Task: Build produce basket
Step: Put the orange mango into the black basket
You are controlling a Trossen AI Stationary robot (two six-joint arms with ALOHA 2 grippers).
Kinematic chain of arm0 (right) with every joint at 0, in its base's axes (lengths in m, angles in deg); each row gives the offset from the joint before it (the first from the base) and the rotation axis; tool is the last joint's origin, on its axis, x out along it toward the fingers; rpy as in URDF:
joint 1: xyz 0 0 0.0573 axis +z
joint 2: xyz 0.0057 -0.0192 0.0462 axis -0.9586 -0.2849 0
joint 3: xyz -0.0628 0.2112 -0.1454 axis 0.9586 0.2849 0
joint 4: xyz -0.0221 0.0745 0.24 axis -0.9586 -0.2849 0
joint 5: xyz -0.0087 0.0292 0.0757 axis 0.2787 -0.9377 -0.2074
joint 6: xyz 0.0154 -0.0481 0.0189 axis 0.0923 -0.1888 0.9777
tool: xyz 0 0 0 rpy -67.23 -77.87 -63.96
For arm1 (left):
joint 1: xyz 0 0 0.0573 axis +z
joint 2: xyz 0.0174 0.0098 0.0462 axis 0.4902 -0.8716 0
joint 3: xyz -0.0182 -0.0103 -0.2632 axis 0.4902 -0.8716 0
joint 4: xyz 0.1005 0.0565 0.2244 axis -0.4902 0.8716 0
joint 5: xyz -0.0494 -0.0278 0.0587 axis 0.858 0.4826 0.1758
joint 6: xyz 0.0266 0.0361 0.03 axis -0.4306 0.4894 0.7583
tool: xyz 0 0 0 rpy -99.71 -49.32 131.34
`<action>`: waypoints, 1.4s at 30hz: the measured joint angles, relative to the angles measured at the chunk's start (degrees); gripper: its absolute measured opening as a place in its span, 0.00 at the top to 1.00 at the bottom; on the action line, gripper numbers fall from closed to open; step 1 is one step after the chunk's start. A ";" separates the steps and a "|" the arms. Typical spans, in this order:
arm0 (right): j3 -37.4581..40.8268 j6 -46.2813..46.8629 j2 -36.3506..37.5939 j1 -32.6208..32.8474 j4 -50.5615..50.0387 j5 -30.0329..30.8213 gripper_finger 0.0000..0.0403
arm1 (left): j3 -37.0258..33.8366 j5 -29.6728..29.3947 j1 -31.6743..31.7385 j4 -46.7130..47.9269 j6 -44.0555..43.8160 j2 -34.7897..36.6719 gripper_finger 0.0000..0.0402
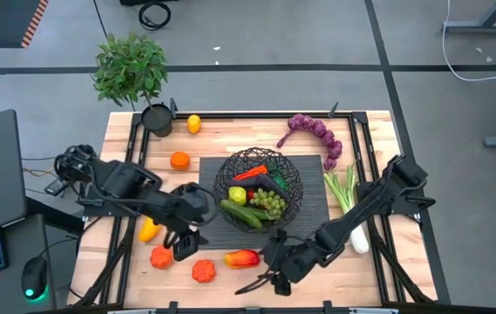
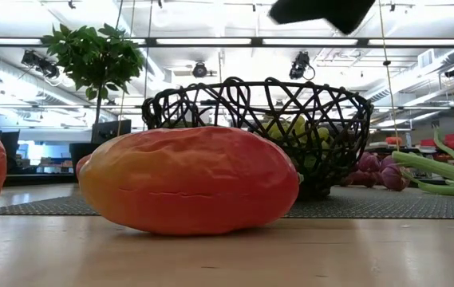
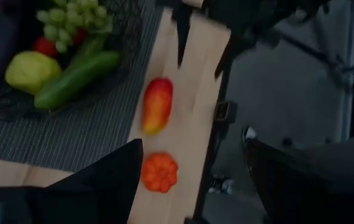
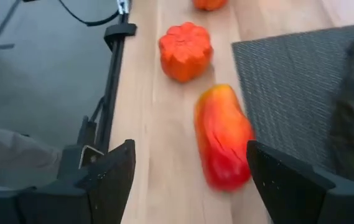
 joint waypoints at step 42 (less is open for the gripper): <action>-0.02 5.26 -9.39 4.18 0.45 -0.73 0.05 | 0.95 -6.03 -2.34 10.00 -2.33 -0.34 0.28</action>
